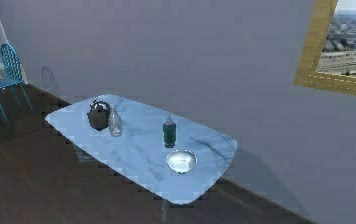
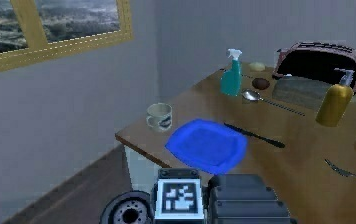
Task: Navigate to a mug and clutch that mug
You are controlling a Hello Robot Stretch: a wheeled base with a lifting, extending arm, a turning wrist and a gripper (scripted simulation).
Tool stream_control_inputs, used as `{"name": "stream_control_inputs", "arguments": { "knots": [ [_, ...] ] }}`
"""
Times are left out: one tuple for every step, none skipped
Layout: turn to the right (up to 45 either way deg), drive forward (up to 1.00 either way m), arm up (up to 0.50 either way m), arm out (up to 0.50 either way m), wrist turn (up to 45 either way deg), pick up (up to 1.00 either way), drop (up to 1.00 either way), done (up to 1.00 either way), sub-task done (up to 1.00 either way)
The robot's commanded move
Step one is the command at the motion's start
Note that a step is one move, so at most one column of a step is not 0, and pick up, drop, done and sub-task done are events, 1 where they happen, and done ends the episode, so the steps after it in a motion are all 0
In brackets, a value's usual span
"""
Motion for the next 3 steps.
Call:
{"name": "stream_control_inputs", "arguments": {
  "knots": [
    [0.0,0.00,0.00,0.34,0.0,0.00,0.00,0.00,0.00],
    [0.0,0.00,0.00,0.00,45.0,0.00,0.00,0.00,0.00],
    [0.0,0.00,0.00,0.00,45.0,0.00,0.00,0.00,0.00]
  ]
}}
